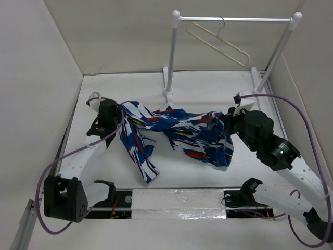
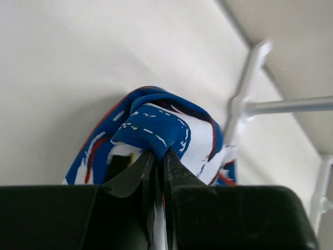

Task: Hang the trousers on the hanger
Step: Flatten out the trousers at the center of the board.

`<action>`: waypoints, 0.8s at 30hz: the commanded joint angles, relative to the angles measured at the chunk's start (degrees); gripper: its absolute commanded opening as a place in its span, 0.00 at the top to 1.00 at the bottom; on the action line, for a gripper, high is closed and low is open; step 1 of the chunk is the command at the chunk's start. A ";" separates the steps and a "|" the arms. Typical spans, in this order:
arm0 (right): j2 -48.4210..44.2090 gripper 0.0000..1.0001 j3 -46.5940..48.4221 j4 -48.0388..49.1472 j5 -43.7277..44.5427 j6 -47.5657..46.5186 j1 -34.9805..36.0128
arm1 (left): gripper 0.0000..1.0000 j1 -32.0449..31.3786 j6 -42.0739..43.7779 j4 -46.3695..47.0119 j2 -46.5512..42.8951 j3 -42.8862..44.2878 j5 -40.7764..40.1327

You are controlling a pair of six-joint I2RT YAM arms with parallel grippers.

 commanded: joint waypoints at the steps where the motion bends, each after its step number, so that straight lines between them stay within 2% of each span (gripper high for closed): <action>1: -3.81 1.00 9.24 -1.66 -2.01 -2.08 5.33 | 1.00 0.04 4.83 -3.96 -8.72 8.02 -5.19; 4: -5.92 1.00 16.34 -5.09 -8.41 -3.13 8.58 | 1.00 0.04 10.02 -10.46 -13.74 14.43 -6.24; 5: -6.10 1.00 18.65 -6.31 -12.96 -3.14 9.20 | 1.00 0.04 12.73 -12.05 -15.23 16.45 -6.76; 8: -6.10 1.00 26.11 -9.49 -22.54 -1.83 9.21 | 1.00 0.04 17.93 -17.06 -16.64 24.79 -7.03; 11: -6.63 1.00 29.82 -10.11 -26.27 0.64 9.21 | 1.00 0.04 24.43 -20.85 -14.99 33.32 -7.73; 13: -7.50 1.00 29.05 -9.14 -23.48 1.86 9.21 | 1.00 0.04 26.90 -21.03 -13.14 36.94 -9.66; 14: -7.59 1.00 28.00 -8.70 -15.55 2.31 9.21 | 0.98 0.04 27.78 -19.98 -10.78 37.38 -10.37; 16: -7.51 1.00 24.57 -8.18 -8.21 2.40 9.73 | 0.89 0.04 30.41 -15.33 -7.17 38.17 -9.33; 18: -6.19 1.00 20.02 -7.30 6.44 3.53 9.74 | 0.82 0.65 31.12 -12.43 4.64 40.53 -4.86; 19: -5.40 1.00 18.51 -7.12 6.51 4.33 9.74 | 0.81 0.65 30.52 -12.76 4.71 42.11 -4.84; 20: -3.92 1.00 16.75 -6.86 12.25 5.12 8.69 | 0.80 0.65 29.73 -13.64 12.19 44.22 -3.53; 22: -2.33 1.00 11.59 -4.49 14.32 6.00 3.17 | 0.68 0.65 29.02 -13.04 18.92 47.75 -2.21; 23: -1.36 1.00 9.72 -3.09 13.81 5.92 0.19 | 0.57 0.65 28.67 -12.94 25.21 49.24 -1.24; 24: 1.34 1.00 8.05 -0.38 12.76 5.39 -3.41 | 0.39 -0.13 29.01 -14.68 28.32 53.08 -1.06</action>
